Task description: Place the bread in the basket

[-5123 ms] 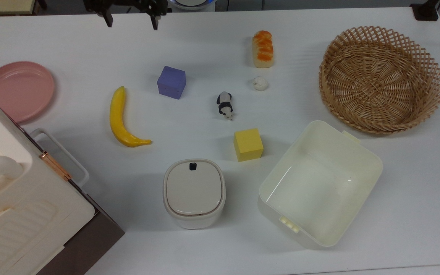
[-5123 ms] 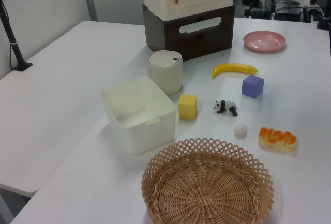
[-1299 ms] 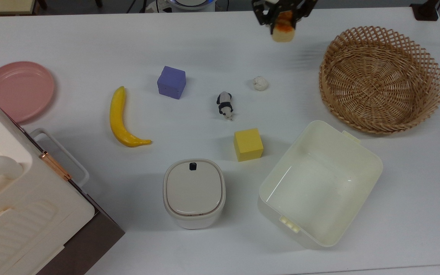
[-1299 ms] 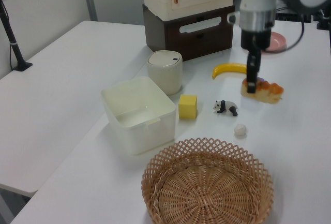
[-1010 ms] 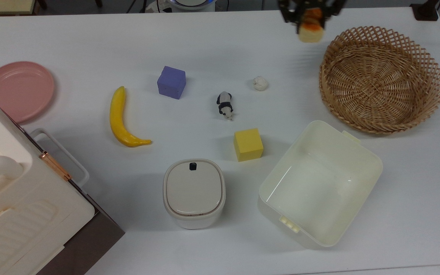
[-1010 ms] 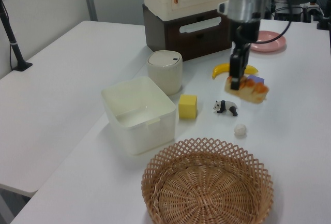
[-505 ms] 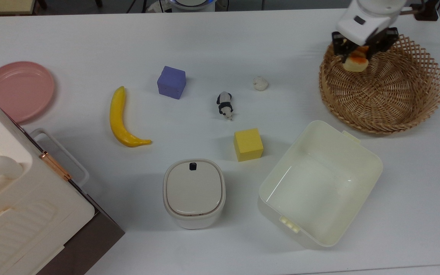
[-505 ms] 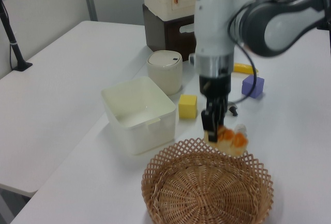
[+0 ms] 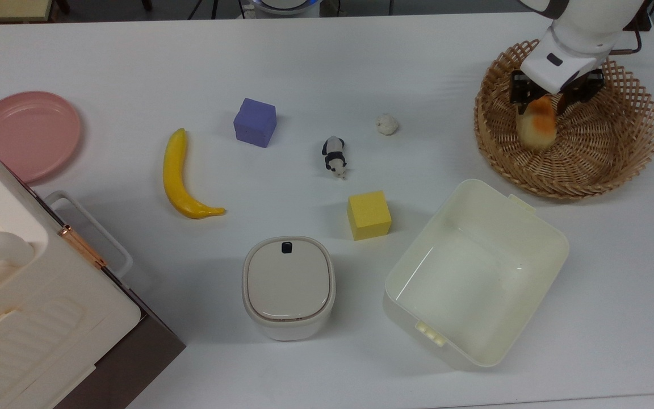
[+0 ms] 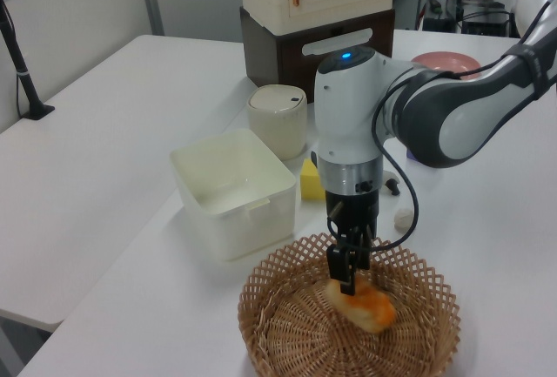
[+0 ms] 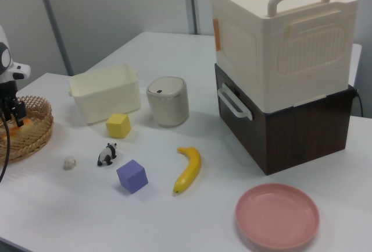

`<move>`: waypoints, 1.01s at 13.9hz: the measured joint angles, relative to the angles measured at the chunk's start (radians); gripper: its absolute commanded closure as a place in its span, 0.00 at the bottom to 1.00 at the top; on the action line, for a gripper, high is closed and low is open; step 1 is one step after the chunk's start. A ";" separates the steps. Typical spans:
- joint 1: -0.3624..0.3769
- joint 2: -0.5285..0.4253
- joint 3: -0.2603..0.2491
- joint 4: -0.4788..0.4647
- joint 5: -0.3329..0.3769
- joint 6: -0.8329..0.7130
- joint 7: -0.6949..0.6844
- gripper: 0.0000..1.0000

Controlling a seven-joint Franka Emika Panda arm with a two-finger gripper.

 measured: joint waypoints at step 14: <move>-0.192 -0.237 -0.003 0.018 -0.033 -0.318 -0.196 0.00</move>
